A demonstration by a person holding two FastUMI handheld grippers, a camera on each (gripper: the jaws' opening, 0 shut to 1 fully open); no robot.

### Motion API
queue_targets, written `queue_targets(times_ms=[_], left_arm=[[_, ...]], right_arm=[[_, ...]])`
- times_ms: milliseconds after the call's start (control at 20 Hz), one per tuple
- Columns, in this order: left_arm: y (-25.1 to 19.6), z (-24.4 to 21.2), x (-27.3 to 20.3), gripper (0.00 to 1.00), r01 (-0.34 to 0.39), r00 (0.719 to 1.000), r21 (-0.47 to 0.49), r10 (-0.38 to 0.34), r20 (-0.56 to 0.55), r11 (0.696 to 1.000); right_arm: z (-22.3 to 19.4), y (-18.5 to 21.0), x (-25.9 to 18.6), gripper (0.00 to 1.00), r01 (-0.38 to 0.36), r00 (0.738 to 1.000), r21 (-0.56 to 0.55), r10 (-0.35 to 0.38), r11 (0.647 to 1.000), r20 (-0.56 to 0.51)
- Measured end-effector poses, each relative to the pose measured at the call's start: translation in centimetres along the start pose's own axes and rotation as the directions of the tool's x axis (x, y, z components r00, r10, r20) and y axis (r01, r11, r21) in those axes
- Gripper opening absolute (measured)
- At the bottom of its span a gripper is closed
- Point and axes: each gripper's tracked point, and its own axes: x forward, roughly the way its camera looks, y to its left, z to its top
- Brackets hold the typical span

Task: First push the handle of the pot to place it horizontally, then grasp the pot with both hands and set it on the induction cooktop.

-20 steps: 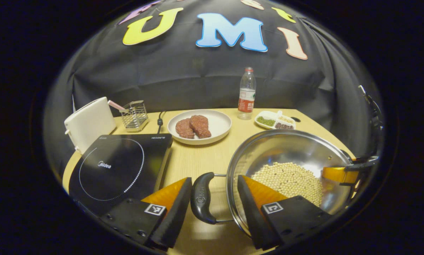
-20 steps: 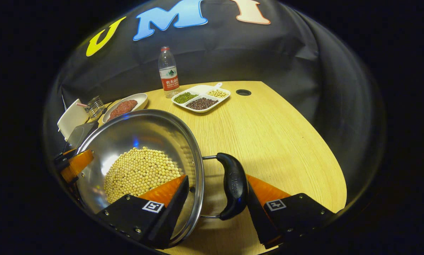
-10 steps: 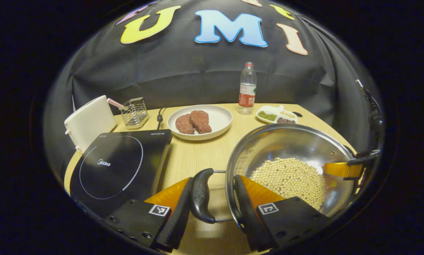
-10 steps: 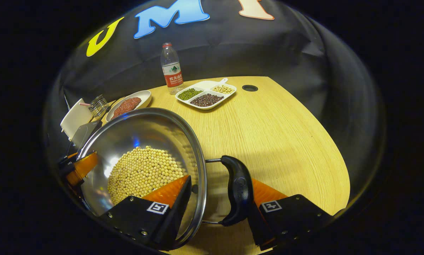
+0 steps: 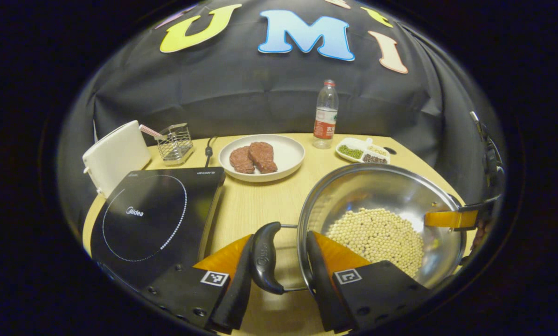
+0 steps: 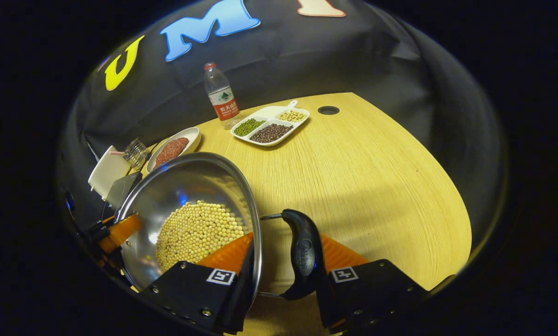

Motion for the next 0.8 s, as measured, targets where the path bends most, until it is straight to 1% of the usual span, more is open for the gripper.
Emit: queue_targets(times_ms=[50,150,200,250,300,350,400,600,800], left_arm=[[0.0,0.0,0.0,0.68,0.008,1.0,-0.007,-0.008,-0.005,1.0],[0.4,0.1,-0.3,0.66,0.017,1.0,-0.015,-0.017,-0.008,1.0],[0.6,0.4,-0.6,0.63,0.024,1.0,-0.013,-0.024,-0.004,1.0],[0.8,0.8,-1.0,0.69,0.03,1.0,-0.009,-0.03,-0.001,1.0],[1.1,1.6,-1.5,0.63,0.037,0.999,-0.01,-0.037,0.009,0.999],[1.4,2.2,-2.1,0.66,0.042,0.999,-0.011,-0.042,0.014,0.999],[1.7,2.9,-2.8,0.63,0.048,0.999,-0.009,-0.048,0.018,0.999],[3.3,5.6,-5.8,0.62,0.071,0.997,-0.005,-0.071,0.032,0.997],[5.8,7.1,-9.1,0.64,0.069,0.997,-0.003,-0.069,0.031,0.998]], right_arm=[[0.0,0.2,-0.1,0.6,0.004,1.0,0.0,-0.004,1.0,0.001],[-0.1,0.5,-0.3,0.6,0.013,1.0,-0.001,-0.013,1.0,-0.005],[0.1,0.8,-0.7,0.6,0.02,1.0,-0.001,-0.02,1.0,-0.001],[0.3,1.1,-1.4,0.6,0.026,1.0,-0.002,-0.026,1.0,0.008],[0.7,1.5,-2.1,0.6,0.031,0.999,0.004,-0.031,1.0,0.018],[0.9,2.0,-2.8,0.6,0.034,0.999,0.011,-0.035,0.999,0.024],[1.3,2.5,-3.6,0.6,0.039,0.999,0.015,-0.039,0.999,0.031],[2.6,4.7,-7.1,0.6,0.055,0.997,0.023,-0.056,0.998,0.057],[3.0,7.7,-9.7,0.6,0.051,0.997,0.022,-0.052,0.998,0.061]])
